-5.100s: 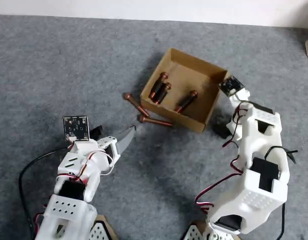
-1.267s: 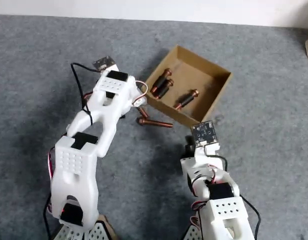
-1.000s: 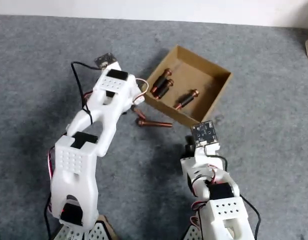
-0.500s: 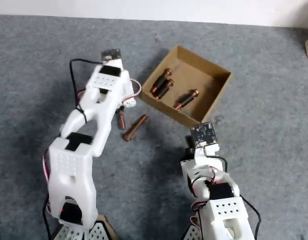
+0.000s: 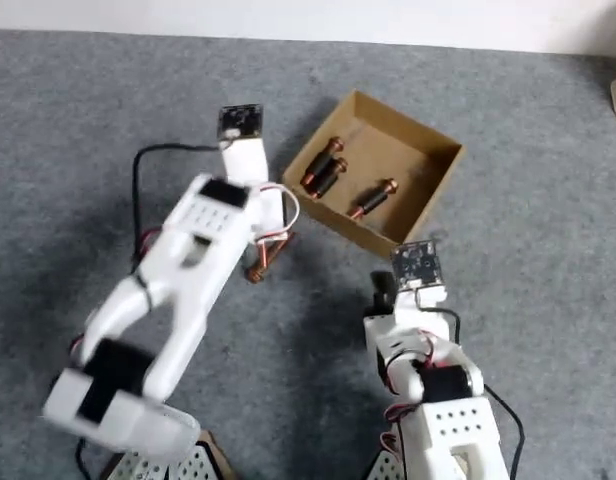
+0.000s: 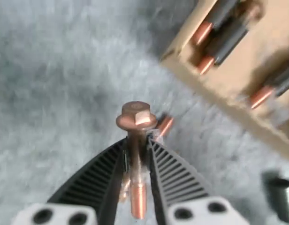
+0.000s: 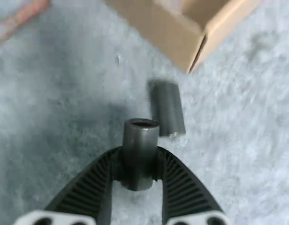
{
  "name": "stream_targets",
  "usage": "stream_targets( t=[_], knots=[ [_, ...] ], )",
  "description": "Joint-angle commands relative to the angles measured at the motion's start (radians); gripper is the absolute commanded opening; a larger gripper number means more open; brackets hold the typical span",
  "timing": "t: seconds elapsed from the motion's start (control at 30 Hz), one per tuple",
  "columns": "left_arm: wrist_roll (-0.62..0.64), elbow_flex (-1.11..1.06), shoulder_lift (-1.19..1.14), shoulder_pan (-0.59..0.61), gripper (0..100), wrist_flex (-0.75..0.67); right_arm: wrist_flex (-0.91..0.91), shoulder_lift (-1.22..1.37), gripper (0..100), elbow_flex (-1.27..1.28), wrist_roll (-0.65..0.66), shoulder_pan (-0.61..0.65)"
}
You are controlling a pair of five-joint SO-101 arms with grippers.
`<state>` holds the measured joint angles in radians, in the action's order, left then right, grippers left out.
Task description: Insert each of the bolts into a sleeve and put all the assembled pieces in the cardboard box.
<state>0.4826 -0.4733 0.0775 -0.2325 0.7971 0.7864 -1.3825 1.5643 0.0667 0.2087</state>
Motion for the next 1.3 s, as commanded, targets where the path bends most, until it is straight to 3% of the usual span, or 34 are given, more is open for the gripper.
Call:
stream_targets(
  t=[0.0, 0.13, 0.4, 0.5, 0.7, 0.77, 0.83, 1.27],
  knots=[
    [-0.009, -0.202, 0.193, -0.018, 0, -0.272, 0.081, -0.209, 0.5, -0.048, -0.015, -0.013],
    [-0.009, -0.386, 0.302, -0.019, 0, -0.519, 0.154, -0.486, 0.5, 0.03, -0.009, 0.041],
    [-0.003, -0.67, 0.461, -0.021, 0, -1.014, 0.114, -0.455, 0.5, 0.093, -0.008, 0.196],
    [-0.005, -0.759, 0.512, -0.038, 0, -1.132, 0.094, -0.458, 0.5, 0.093, -0.008, 0.278],
    [-0.005, -0.829, 0.631, -0.088, 0, -1.158, -0.197, -0.453, 0.5, 0.191, -0.002, 0.424],
    [-0.005, -0.846, 0.676, -0.091, 0, -1.158, -0.3, -0.443, 0.5, 0.219, 0.078, 0.427],
    [-0.005, -0.855, 0.719, -0.091, 0, -1.158, -0.312, -0.449, 0.5, 0.225, 0.135, 0.427],
    [-0.003, -0.877, 0.797, -0.091, 0, -1.157, -0.239, -0.444, 0.5, 0.225, 0.143, 0.415]
  ],
)
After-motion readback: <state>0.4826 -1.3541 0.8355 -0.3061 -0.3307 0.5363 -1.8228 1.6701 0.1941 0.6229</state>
